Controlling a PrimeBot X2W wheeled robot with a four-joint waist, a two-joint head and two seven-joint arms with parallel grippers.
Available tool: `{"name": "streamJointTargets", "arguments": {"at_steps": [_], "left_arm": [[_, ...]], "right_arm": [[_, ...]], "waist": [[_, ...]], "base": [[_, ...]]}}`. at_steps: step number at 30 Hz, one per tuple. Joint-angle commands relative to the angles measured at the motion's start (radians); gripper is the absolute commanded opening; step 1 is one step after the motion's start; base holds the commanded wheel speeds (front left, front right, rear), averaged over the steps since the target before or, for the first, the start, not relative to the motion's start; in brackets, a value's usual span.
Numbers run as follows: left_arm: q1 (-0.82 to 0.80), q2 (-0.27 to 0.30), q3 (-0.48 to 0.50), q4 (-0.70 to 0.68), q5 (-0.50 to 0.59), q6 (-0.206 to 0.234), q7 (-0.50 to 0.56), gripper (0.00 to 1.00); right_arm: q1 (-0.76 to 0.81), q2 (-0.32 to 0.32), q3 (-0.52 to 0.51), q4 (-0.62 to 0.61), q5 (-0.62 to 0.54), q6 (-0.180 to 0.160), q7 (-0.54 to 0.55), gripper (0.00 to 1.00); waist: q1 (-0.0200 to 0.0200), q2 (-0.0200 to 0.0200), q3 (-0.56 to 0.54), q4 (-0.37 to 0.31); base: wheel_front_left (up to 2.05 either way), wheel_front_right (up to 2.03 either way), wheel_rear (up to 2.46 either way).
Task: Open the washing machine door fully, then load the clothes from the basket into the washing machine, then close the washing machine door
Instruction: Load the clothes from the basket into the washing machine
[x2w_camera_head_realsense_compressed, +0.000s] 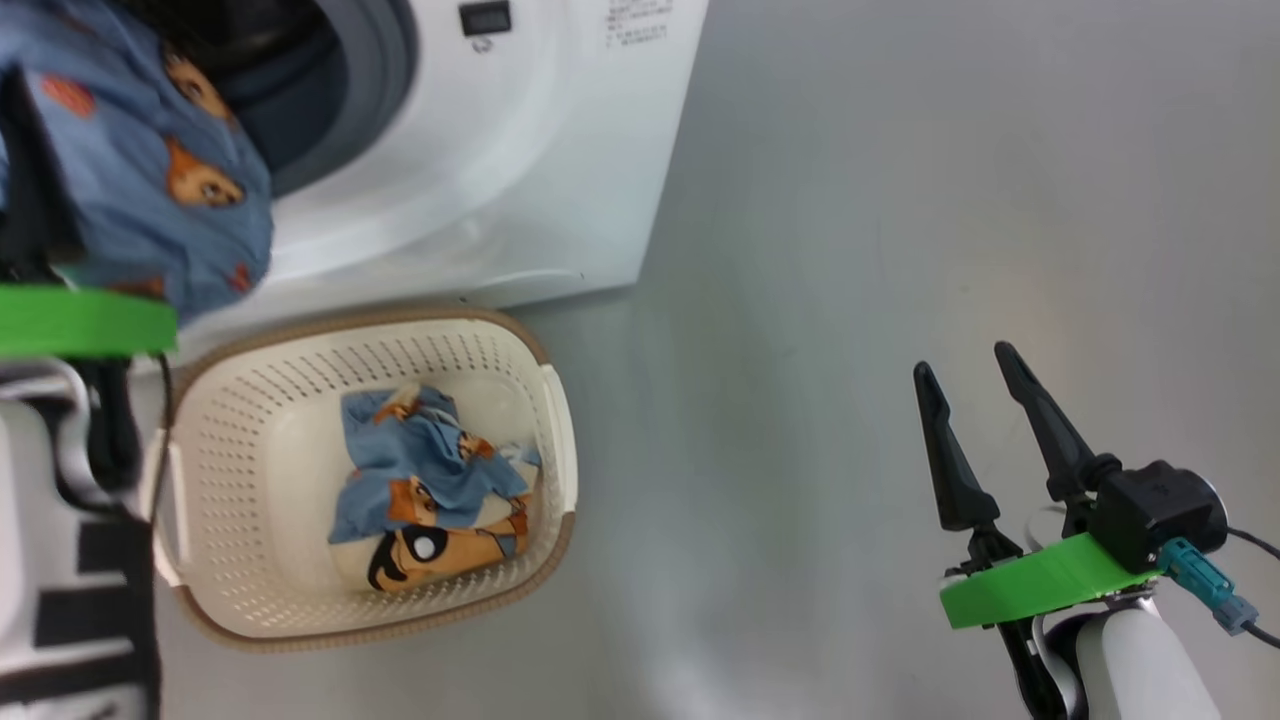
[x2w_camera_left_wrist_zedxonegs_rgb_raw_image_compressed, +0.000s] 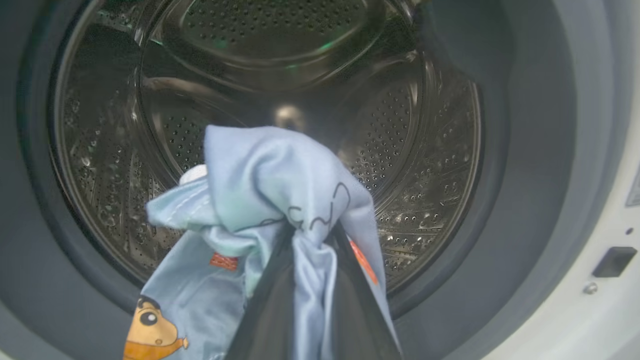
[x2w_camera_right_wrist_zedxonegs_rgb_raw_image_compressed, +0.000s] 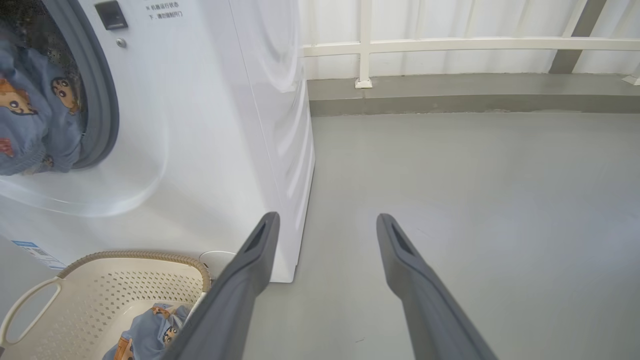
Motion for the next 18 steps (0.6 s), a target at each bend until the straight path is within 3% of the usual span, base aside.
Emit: {"name": "streamJointTargets", "arguments": {"at_steps": [1, 13, 18], "left_arm": [[-0.026, 0.046, 0.022, -0.016, -0.004, -0.002, -0.005, 0.00], [-0.341, 0.196, -0.128, 0.256, -0.045, -0.002, -0.005, 0.00], [-0.477, 0.217, -0.199, 0.405, -0.083, -0.002, 0.032, 0.00]], "right_arm": [[-0.008, -0.002, 0.029, -0.027, 0.008, 0.002, -0.005, 1.00], [-0.050, -0.002, 0.062, -0.040, 0.047, 0.002, -0.005, 1.00], [-0.053, -0.002, 0.068, -0.035, 0.053, 0.002, -0.005, 1.00]], "waist": [[0.0000, 0.0000, 0.061, -0.036], [0.0000, 0.0000, 0.200, -0.069], [0.0000, 0.0000, 0.239, -0.072]], "base": [[0.00, 0.00, 0.00], [0.00, 0.00, 0.00], [0.00, 0.00, 0.00]]}}
